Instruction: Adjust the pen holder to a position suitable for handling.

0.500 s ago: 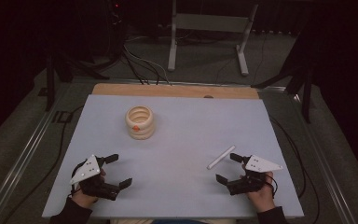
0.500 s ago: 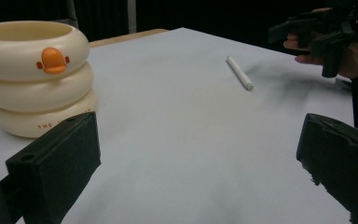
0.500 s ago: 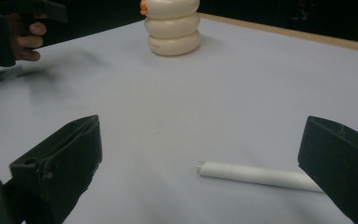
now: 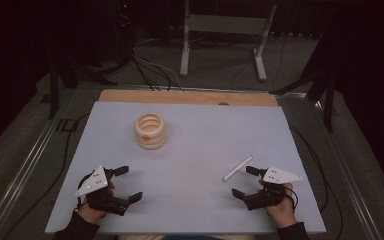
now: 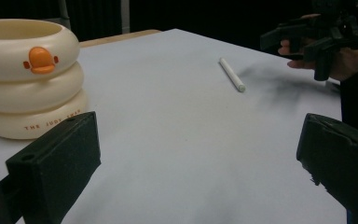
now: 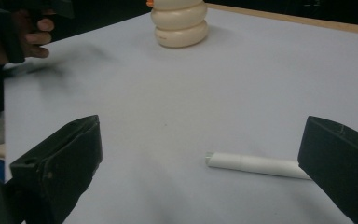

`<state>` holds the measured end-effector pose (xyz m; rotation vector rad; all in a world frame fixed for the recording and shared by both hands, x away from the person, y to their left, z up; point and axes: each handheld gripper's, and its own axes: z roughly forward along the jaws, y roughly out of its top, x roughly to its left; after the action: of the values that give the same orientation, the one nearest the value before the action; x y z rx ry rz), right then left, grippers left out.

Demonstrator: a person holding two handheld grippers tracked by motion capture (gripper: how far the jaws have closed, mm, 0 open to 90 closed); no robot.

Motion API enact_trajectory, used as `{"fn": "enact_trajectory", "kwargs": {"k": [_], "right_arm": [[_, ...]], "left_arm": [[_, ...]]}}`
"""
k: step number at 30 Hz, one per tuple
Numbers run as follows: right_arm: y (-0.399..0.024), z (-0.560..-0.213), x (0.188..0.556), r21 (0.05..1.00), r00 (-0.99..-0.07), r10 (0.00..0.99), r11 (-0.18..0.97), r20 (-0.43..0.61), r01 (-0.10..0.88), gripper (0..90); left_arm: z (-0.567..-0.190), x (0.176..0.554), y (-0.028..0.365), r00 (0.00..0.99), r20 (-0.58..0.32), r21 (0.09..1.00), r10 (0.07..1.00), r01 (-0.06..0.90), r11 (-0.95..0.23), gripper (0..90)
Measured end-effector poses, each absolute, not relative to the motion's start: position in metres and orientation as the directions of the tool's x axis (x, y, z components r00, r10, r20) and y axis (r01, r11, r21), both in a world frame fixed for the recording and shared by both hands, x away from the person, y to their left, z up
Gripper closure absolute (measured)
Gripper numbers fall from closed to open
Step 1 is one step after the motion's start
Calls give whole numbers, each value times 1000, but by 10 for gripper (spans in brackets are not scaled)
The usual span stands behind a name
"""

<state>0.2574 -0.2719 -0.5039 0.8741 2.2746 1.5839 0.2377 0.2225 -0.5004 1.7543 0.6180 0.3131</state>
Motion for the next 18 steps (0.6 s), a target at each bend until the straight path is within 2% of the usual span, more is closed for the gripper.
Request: {"fn": "enact_trajectory", "kwargs": {"k": [6, 9, 18], "right_arm": [[-272, -497, 255, 908, -802, 572, 223, 173, 355, 0], [-272, -494, 253, 919, -803, 573, 210, 161, 335, 0], [-271, -498, 254, 929, -810, 565, 194, 157, 316, 0]], "left_arm": [[-500, 237, 222, 826, -104, 955, 555, 238, -175, 2], [-497, 238, 223, 825, -111, 957, 555, 239, -165, 2], [-473, 246, 224, 826, -76, 967, 558, 198, -161, 2]]}}
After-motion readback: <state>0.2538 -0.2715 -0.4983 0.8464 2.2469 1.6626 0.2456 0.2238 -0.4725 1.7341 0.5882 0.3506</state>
